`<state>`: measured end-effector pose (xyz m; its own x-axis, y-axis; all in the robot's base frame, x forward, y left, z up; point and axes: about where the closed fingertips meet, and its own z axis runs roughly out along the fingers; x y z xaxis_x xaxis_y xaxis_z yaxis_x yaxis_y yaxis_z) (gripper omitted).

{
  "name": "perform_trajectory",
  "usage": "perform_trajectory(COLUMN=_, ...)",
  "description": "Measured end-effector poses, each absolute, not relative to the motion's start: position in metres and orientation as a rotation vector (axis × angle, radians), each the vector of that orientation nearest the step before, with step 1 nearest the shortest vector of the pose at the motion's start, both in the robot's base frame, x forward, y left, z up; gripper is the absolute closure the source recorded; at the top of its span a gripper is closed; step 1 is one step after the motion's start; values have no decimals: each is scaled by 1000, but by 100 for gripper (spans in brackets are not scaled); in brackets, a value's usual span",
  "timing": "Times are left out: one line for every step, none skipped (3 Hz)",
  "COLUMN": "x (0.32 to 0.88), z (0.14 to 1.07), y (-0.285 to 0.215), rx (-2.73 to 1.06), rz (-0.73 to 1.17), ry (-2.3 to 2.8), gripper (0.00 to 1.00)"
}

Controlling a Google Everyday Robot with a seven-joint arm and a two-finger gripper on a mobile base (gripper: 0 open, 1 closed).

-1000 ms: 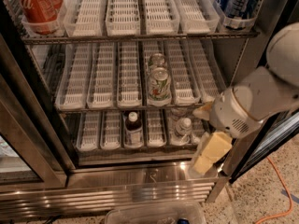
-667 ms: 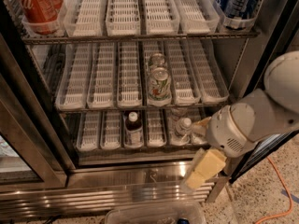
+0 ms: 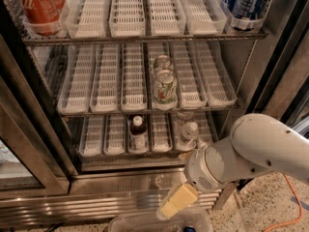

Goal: Pick blue plastic bottle from bottom shelf of fridge

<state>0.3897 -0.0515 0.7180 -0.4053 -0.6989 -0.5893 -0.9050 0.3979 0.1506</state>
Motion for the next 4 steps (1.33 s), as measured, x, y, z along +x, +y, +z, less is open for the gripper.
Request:
perform_trajectory(x=390, z=718, y=-51, rx=-1374, rz=638, ry=2225, gripper=0)
perform_trajectory(x=392, z=708, y=-45, rx=-1273, rz=649, ry=2229, gripper=0)
perform_trajectory(x=401, z=681, y=-28, rx=-1152, rz=686, ry=2259, gripper=0)
perform_trajectory(x=407, z=665, y=-17, rx=-1085, rz=712, ry=2275, gripper=0)
